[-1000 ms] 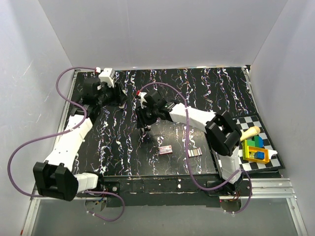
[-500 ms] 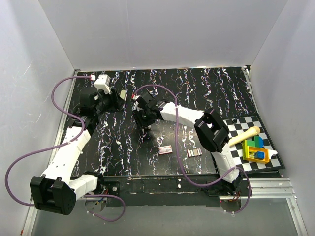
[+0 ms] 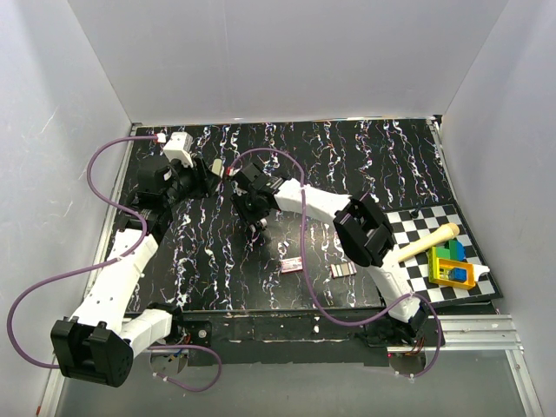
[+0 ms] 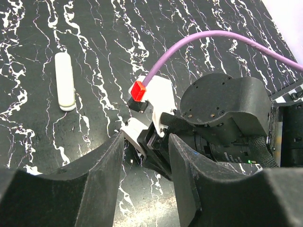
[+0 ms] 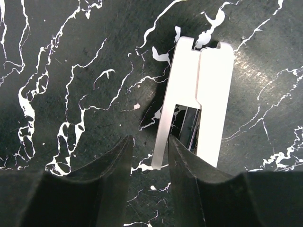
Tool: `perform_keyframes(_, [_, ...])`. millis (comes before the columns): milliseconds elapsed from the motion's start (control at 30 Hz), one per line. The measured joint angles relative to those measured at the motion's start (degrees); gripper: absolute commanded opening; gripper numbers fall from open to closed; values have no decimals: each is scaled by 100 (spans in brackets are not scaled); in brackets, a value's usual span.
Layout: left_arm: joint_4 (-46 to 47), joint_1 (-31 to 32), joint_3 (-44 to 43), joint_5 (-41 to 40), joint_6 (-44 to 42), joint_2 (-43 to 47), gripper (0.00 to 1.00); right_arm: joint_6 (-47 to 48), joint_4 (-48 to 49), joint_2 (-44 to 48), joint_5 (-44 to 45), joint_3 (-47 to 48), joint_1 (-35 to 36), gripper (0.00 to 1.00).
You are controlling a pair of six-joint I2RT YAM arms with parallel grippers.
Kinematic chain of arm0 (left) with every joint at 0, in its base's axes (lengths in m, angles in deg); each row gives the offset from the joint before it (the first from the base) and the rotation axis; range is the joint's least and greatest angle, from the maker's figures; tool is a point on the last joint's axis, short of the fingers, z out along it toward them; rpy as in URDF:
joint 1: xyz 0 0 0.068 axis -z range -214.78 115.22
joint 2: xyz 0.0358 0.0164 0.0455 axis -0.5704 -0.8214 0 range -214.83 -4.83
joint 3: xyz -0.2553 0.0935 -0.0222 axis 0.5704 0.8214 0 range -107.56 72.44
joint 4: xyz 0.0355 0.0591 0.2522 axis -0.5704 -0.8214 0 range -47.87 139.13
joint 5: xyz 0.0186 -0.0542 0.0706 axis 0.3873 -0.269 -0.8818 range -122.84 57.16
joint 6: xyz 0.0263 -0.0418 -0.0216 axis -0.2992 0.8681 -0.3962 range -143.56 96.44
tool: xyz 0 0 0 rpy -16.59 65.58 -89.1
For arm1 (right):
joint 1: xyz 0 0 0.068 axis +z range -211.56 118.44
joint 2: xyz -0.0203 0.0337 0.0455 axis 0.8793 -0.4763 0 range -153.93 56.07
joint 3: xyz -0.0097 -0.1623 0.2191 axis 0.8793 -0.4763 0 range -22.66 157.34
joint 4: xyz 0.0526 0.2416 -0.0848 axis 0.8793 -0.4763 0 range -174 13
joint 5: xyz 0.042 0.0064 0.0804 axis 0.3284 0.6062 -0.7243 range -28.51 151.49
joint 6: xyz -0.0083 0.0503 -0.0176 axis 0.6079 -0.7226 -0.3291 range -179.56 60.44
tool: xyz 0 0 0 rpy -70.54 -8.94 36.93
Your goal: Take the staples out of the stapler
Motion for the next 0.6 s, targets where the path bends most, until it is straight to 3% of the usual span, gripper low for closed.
perform_keyframes(167, [0,0,0,9,0,15,43,39,-74,-9,275,55,83,25])
perform_keyframes(333, [-2,0,0,9,0,20,43,72,-131,-15,459,55,136,24])
perform_keyframes(500, [0,0,2,9,0,20,43,160,-162,-24,590,55,144,1])
perform_keyframes(600, [0,0,4,7,-2,22,43,164,-160,-24,658,55,153,1])
